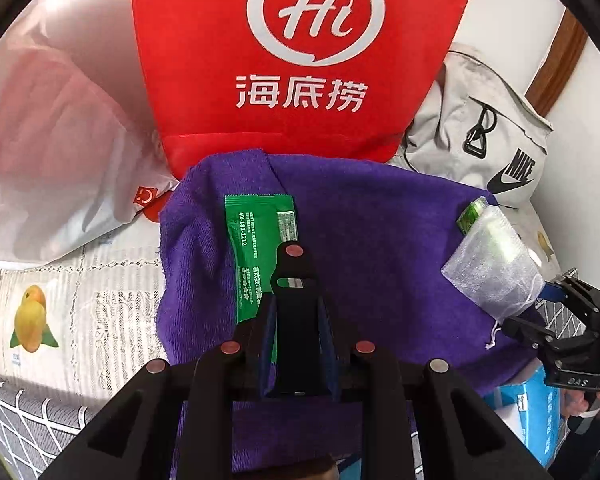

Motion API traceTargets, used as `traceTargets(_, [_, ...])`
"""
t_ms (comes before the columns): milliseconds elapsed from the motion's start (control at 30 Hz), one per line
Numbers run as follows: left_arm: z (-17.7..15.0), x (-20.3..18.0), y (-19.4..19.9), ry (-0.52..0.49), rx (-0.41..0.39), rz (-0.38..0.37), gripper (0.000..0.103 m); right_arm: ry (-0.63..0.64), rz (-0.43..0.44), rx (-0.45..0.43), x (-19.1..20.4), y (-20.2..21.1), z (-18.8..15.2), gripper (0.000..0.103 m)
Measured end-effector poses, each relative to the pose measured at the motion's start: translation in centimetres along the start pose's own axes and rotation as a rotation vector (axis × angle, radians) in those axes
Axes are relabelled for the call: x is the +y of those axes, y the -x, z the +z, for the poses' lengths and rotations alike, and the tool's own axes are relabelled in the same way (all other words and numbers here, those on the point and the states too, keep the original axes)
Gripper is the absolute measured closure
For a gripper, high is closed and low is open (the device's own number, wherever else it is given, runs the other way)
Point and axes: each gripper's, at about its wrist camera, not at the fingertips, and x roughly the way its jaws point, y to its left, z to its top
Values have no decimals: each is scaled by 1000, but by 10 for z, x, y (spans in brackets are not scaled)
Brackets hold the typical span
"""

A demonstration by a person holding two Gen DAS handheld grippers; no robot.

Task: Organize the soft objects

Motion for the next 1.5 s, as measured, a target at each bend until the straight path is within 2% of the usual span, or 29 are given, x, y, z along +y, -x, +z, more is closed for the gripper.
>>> traceTargets(367, [3,1,-18,10,37,33,82,-32,-16,-60,-10,25,-1,30])
traceTargets(400, [3,1,-17,10,36,34,80,-33,-19,-62,-10,26,-1,30])
traceTargets(500, [2,6,-11,25,31,38,67,-39,-25,-63,-11,28,-4,30])
traceTargets(733, [-5,9,12,37,12,57,63,-54,-20,-69,-6,39,-12,30])
traceTargets(1100, [-45,3,72,53,-33,74,60,-18,12,-113,27,83,-45,30])
traceTargets(1367, [-93,-1,106,78,-48,60,59,8,86,-97,62,98,-85,30])
traceTargets(1500, [-115,0,118,91,-57,38,59,42,102,-64,81,95,-102,40])
